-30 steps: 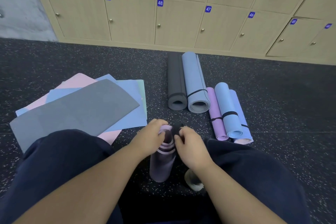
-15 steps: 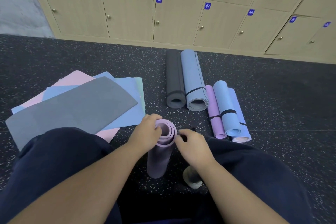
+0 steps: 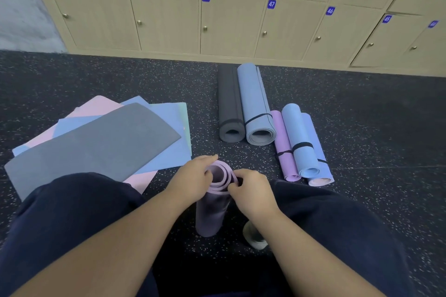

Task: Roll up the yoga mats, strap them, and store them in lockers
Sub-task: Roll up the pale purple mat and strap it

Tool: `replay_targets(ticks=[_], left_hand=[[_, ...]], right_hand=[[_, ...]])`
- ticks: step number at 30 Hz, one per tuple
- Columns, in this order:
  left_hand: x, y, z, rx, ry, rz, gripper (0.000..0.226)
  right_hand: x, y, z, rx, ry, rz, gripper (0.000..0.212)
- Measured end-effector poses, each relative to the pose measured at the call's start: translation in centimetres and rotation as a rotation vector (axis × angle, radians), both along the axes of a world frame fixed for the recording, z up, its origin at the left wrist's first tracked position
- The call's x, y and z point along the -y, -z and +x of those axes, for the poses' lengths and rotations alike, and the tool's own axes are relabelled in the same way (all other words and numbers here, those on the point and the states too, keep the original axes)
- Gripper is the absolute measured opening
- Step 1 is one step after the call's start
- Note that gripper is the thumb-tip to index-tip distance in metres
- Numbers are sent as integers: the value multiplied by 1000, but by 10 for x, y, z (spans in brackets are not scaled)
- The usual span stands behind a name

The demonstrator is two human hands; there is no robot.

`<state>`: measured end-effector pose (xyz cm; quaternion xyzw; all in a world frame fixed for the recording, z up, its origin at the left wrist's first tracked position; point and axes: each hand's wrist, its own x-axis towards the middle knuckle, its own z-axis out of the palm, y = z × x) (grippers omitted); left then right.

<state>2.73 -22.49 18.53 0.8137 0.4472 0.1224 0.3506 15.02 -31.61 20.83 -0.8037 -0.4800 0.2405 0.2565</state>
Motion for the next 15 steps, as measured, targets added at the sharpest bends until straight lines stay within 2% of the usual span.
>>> replay_targets(ticks=[4,7,15], left_hand=[[-4,0,-3,-41,81,32,53],[-6,-3,-6,-83,162,80,56],[3,-4,-14,-175,258,127,69]], right_hand=[[-5,-3,-3,47,30,-24,17],[-8,-5,-6,80,27,2,14],[-2,1,-10,92,-79,58,17]])
